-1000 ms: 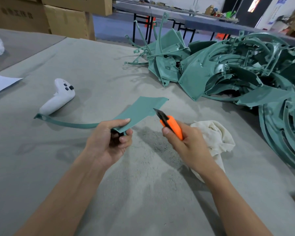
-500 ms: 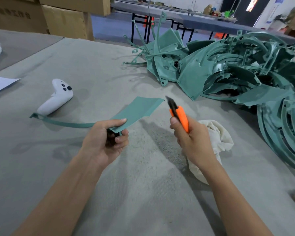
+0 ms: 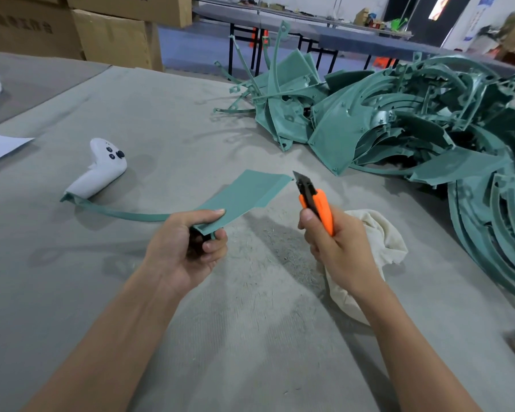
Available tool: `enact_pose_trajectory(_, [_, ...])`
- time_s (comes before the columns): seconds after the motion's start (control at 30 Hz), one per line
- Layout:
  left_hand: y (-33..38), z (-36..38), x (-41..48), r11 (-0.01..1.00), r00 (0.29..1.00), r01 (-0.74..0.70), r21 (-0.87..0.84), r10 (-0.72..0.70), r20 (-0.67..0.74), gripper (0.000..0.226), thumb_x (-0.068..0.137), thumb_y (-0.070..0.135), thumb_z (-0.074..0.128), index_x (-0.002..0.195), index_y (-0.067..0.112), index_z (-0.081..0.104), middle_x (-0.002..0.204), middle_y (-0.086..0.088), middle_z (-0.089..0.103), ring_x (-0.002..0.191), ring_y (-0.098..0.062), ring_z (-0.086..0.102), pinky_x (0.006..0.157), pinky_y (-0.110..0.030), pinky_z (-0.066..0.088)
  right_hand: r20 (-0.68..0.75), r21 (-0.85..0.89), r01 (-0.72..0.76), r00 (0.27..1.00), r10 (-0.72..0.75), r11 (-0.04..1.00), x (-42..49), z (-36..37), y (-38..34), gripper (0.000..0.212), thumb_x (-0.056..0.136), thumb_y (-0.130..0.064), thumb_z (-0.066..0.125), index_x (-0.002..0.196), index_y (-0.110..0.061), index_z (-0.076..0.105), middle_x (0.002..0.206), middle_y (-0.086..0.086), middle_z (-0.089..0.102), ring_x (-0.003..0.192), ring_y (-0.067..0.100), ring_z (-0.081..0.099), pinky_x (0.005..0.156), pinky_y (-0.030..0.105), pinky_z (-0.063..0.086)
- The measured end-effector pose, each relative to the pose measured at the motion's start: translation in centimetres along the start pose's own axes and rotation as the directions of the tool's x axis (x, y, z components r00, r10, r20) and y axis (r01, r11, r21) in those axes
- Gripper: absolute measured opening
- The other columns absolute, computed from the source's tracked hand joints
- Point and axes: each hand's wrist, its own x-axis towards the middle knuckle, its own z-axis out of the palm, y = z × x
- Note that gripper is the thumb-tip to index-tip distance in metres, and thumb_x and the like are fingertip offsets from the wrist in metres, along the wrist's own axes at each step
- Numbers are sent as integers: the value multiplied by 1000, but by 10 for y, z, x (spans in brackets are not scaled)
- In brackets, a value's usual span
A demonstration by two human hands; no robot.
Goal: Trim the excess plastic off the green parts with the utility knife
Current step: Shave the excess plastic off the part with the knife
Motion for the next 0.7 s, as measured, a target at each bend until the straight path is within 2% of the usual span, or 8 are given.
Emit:
enact_pose_trajectory(0.13, [1,-1,0,1000,1000,-1,-7,1,-4,16,67,5,61,66,10,46,50,-4,43,32,-8,30,29,-16,22,93,-1,42,995,-42,999,-1,6,-5,40,92,-59,50,80,-21,54,54,-11,45,46,7,40,42,28,33])
enact_pose_trajectory(0.27, [1,-2,1,1000,1000,-4,10,4,4,15,67,6,60,67,10,45,49,-3,42,31,-8,29,30,-16,21,0,57,-43,999,43,997,4,-1,-3,43,89,-55,52,78,-13,56,53,-10,45,46,8,41,44,20,34])
enact_pose_trajectory(0.43, [0,0,1,1000,1000,-12,17,12,2,16,66,5,60,63,11,46,48,-4,43,31,-8,29,30,-15,21,90,13,51,995,-52,999,-2,5,-6,39,91,-62,51,81,-25,56,54,-12,45,46,6,41,41,29,33])
enact_pose_trajectory(0.57, [1,-2,1,1000,1000,-16,6,16,-3,15,66,6,60,64,11,47,49,-3,42,31,-8,29,30,-15,21,-17,12,-36,999,37,999,4,-1,-4,45,89,-57,51,77,-14,56,53,-10,47,46,8,43,44,24,35])
enact_pose_trajectory(0.7, [-1,-1,2,1000,1000,-19,-5,19,-10,15,66,6,61,65,10,47,49,-4,44,32,-8,30,30,-15,21,50,-118,122,992,-117,985,-5,5,-8,31,95,-60,46,75,-35,50,58,0,49,44,13,43,42,24,34])
